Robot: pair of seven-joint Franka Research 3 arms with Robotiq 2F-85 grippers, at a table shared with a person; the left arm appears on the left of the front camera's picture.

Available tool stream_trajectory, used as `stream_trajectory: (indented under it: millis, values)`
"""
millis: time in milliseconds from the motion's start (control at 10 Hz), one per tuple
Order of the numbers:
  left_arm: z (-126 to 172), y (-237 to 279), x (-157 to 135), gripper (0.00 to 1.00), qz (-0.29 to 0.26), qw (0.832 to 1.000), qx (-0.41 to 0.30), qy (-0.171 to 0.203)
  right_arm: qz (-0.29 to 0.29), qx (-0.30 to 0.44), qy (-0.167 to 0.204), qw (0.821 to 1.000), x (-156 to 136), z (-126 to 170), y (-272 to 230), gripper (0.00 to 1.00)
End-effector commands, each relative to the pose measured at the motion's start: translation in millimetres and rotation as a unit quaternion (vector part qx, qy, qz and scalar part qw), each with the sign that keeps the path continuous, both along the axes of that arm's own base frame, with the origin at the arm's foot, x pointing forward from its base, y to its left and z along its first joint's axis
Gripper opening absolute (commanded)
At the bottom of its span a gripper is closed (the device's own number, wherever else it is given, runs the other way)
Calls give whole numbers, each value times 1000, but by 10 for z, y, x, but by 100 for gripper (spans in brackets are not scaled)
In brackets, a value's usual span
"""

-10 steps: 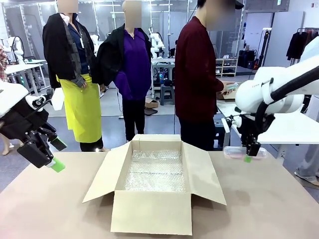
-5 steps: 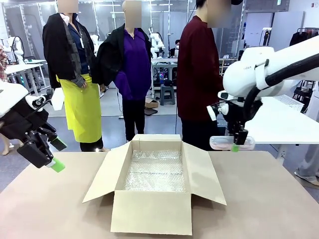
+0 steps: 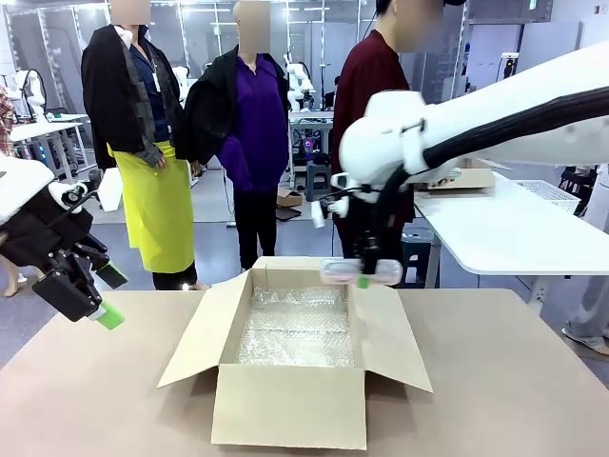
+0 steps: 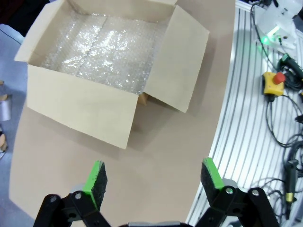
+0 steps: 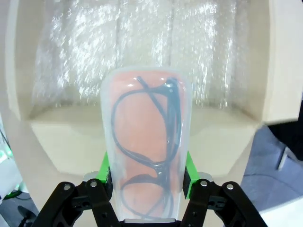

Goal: Pack the glasses set securely to prepare it for shipping.
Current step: Place the Glasses case inside the Package Box.

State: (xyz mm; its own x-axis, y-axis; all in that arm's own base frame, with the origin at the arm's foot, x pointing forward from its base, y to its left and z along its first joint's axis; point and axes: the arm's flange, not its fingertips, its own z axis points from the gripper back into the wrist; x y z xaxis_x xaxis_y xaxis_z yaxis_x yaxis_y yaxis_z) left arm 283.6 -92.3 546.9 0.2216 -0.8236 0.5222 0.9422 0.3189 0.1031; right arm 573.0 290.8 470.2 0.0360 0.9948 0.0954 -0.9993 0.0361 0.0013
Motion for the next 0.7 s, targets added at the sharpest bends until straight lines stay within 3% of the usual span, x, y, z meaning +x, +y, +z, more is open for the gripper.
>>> stream_trajectory:
  millis: [0, 300, 600]
  values:
    - [4, 25, 6, 100, -6, 1000, 3, -4, -2, -28, 10, 1000, 274, -22, 481, 8]
    - [4, 25, 6, 100, -6, 1000, 3, -4, -14, -28, 10, 999, 443, -229, 975, 8]
    - [4, 25, 6, 100, -6, 1000, 3, -4, -16, -14, 23, 1000, 634, -485, 1079, 8]
